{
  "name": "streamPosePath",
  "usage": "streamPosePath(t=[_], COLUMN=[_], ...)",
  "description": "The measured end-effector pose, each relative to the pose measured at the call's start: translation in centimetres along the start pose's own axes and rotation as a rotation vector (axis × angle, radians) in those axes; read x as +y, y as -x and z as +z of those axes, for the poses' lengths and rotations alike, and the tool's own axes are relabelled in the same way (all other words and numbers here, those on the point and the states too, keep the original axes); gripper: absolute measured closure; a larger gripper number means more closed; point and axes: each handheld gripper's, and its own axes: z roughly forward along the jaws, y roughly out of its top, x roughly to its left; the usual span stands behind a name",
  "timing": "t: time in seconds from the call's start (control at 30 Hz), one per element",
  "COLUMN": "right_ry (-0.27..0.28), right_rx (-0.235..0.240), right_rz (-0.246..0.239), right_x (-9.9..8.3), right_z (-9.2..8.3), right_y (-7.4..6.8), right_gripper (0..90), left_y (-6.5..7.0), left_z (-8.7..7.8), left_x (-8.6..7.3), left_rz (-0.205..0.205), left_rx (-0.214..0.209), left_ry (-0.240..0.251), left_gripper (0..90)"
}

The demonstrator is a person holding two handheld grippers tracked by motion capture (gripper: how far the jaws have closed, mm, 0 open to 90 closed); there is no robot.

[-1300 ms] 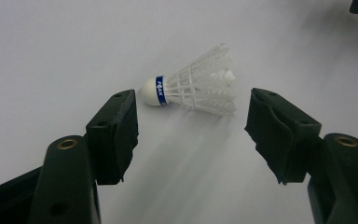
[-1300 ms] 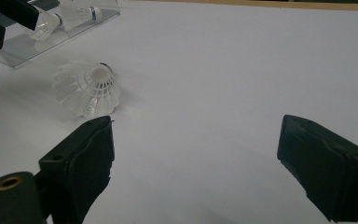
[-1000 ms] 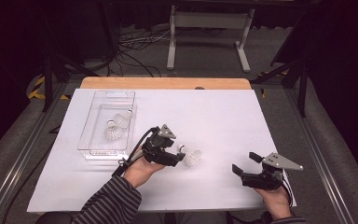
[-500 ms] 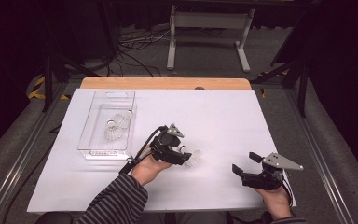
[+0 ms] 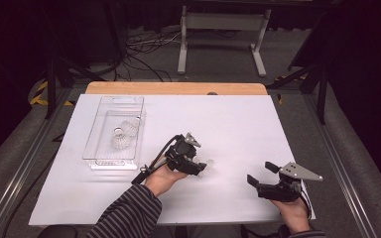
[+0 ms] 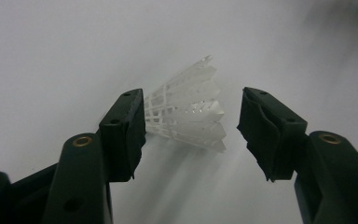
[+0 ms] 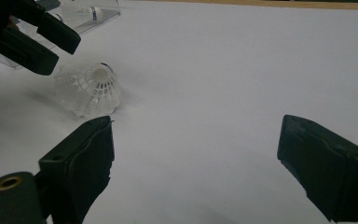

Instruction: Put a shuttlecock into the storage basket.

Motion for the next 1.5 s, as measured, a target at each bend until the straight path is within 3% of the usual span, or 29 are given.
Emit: streamPosePath(t=[0.63,1.5], right_ry=[0.000,0.001], right_rx=[0.004,0.005], right_rz=[-0.003,-0.002], right_x=[0.0,0.0], right_z=[0.0,0.0], right_y=[0.0,0.0], right_gripper=[11.6,11.6], left_y=[0.4,0.0], left_z=[1.4,1.0], left_x=[0.4,0.2], left_rz=[0.014,0.036], left_rx=[0.023,0.025], left_ry=[-0.028,-0.057], left_gripper=[42.6,63.3])
